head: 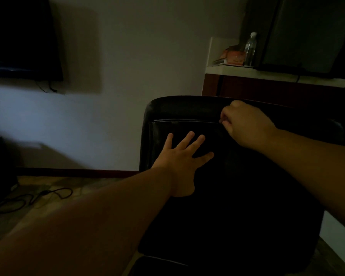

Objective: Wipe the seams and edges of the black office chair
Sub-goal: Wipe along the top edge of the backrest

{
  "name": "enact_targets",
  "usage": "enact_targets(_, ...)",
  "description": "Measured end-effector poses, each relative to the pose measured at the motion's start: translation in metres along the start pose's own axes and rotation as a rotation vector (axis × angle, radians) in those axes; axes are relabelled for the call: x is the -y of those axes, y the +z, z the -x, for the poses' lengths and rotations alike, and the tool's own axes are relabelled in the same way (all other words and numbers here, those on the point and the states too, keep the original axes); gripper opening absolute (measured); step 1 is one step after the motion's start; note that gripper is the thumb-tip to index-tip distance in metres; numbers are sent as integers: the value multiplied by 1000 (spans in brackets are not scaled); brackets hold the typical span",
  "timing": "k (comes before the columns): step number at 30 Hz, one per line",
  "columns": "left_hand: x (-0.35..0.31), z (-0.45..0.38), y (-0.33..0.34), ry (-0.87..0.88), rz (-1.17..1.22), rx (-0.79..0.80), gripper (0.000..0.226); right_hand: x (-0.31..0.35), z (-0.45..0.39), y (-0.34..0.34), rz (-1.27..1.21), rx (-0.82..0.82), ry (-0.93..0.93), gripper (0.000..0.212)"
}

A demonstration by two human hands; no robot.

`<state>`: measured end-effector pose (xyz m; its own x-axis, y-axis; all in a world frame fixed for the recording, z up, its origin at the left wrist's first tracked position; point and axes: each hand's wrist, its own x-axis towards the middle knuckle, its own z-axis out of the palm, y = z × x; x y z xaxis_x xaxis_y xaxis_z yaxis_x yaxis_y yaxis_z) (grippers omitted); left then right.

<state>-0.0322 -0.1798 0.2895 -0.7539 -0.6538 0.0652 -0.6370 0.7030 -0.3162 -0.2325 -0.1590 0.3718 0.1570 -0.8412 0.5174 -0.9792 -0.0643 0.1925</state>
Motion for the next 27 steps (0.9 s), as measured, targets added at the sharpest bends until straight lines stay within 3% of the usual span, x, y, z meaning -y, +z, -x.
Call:
enact_targets(2,0,0,1,1,-14,-9,90,-1,1,1,-7,-57,22,21)
enact_targets(6,2,-2,5,7,-29,-26,89,4,1,6,28,2,-14,23)
enact_targets(9,4,-4,7,12,-28,-42,89,1,-2,3,-16,-87,45,20)
enact_targets(13,4,-4,7,13,-20,-40,87,6,1,7,-1,-16,12,21)
enact_targets(23,3,-3,5,11,-26,-33,85,11,0,6,-43,-102,71,20)
enact_targets(27,4,-3,5,20,-30,-46,81,16,1,11,-40,-43,8,20)
